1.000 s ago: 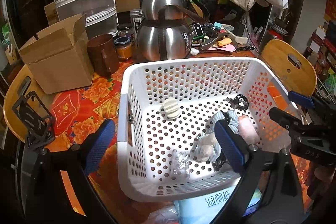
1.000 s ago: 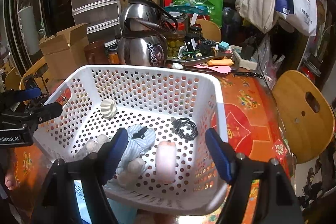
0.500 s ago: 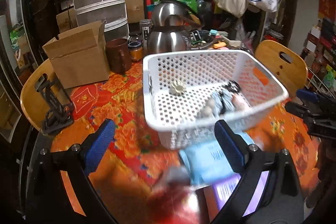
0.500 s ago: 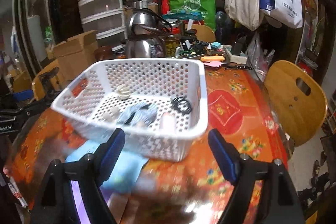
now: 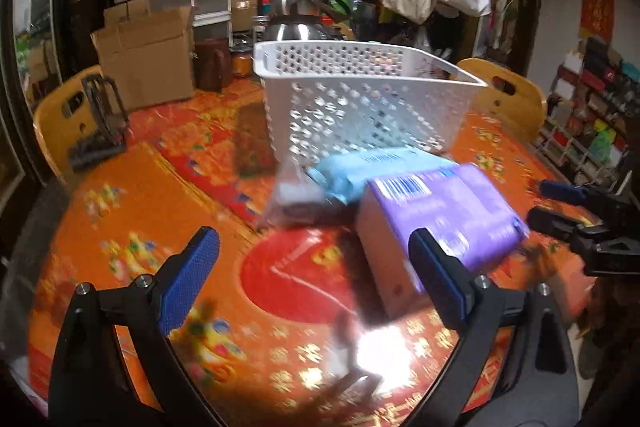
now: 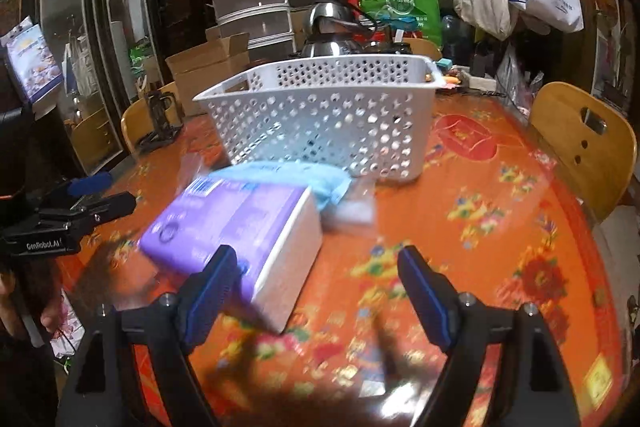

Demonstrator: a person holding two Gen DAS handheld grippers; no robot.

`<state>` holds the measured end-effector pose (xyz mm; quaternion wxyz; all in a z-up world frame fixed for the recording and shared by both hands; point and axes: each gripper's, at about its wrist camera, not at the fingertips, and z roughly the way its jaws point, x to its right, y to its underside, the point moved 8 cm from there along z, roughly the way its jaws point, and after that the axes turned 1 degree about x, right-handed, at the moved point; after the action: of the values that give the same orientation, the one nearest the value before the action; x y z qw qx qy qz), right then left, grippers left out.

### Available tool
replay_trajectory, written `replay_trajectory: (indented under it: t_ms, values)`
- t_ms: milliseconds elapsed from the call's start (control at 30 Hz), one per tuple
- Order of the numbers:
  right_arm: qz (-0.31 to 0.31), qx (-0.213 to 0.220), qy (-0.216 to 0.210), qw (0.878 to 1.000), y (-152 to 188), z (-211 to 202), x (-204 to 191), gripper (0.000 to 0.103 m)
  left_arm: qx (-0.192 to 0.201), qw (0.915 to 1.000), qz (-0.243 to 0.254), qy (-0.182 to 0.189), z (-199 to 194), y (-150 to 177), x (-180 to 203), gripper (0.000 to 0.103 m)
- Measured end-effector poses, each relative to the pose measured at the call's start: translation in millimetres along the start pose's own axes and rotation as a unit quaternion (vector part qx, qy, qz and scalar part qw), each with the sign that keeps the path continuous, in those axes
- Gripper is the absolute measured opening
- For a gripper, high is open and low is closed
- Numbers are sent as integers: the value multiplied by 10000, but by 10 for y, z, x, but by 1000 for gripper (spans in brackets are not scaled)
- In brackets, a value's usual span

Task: Organize soft objects
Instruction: 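Withdraw both open tools from the basket toward the purple tissue pack, then grip the purple tissue pack between both tools and lift it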

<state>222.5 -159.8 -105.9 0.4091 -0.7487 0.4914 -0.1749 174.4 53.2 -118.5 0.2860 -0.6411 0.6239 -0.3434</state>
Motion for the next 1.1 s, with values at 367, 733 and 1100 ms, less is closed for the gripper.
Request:
replay_trajectory:
  t_ms: [367, 733, 1100]
  values:
    - [-317, -61, -198, 9993, 231, 169, -350, 81, 67, 9990, 332, 276, 68, 313, 379, 93]
    - [-254, -127, -574, 9979, 275, 229, -418, 51, 98, 9961, 549, 685, 105, 329, 572, 61]
    - [-412, -134, -441, 9981, 287, 215, -470, 45, 74, 9933, 541, 1016, 112, 363, 678, 40]
